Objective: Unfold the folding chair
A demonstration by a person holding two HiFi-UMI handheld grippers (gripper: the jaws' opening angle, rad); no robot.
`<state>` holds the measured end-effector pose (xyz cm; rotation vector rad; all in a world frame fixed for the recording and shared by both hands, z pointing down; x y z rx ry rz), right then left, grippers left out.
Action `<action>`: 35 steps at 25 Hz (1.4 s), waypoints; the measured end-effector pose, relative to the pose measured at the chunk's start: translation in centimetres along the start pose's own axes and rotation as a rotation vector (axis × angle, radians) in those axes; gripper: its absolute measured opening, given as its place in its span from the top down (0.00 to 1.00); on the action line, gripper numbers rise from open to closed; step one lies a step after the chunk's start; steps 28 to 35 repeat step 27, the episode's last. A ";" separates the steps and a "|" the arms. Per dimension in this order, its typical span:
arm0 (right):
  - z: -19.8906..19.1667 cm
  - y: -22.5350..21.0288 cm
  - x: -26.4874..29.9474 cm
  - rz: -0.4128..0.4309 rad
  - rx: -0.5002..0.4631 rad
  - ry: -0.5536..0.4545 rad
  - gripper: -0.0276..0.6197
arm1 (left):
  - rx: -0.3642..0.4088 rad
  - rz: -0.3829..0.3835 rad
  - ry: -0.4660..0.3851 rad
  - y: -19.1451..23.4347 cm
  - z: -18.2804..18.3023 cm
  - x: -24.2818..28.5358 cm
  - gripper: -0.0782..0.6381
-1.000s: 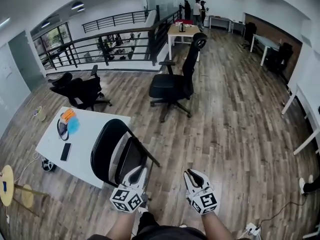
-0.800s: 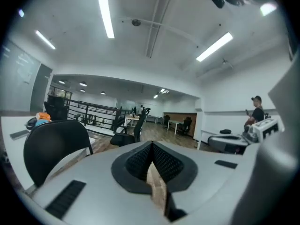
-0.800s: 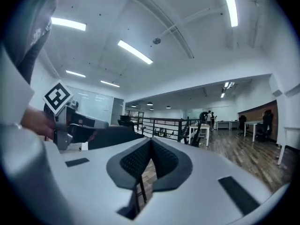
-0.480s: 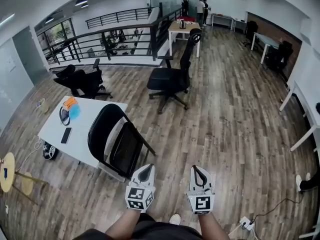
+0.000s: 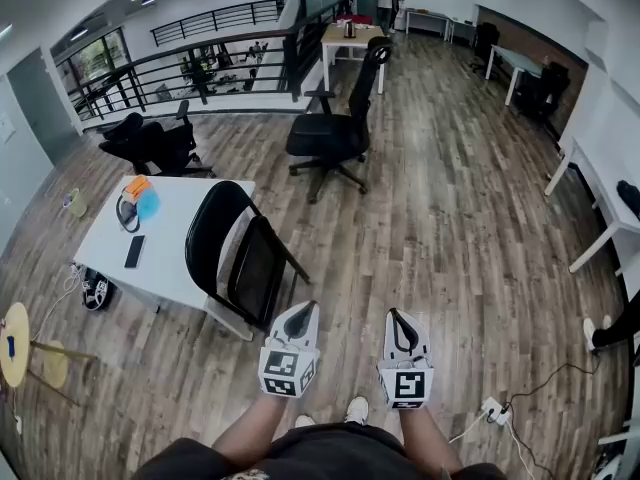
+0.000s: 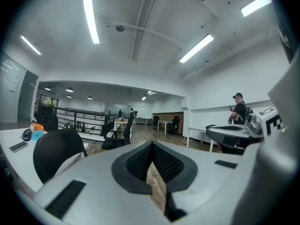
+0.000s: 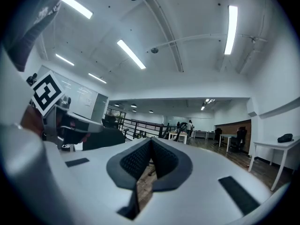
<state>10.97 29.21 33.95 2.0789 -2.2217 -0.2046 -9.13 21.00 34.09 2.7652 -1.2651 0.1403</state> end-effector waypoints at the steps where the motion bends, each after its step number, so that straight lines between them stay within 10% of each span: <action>1: 0.1 0.9 -0.3 -0.006 -0.004 0.012 0.93 | -0.005 0.001 0.003 0.4 -0.1 -0.9 0.88; 16: 2.4 11.3 -4.3 0.004 -0.009 0.023 0.94 | -0.035 -0.007 0.018 4.6 -1.5 -11.8 0.88; 35: 2.5 14.5 -5.1 0.018 -0.023 0.022 0.94 | -0.057 0.005 0.015 6.2 -2.6 -14.7 0.88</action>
Point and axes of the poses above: the fingertips, and each gripper's own axes: x forward along the fingers, y to its left, z out of its top, the point moved 8 cm from there along -x, backward along the fingers, and after that the axes turned 1 degree about x, right-handed, at the moved point
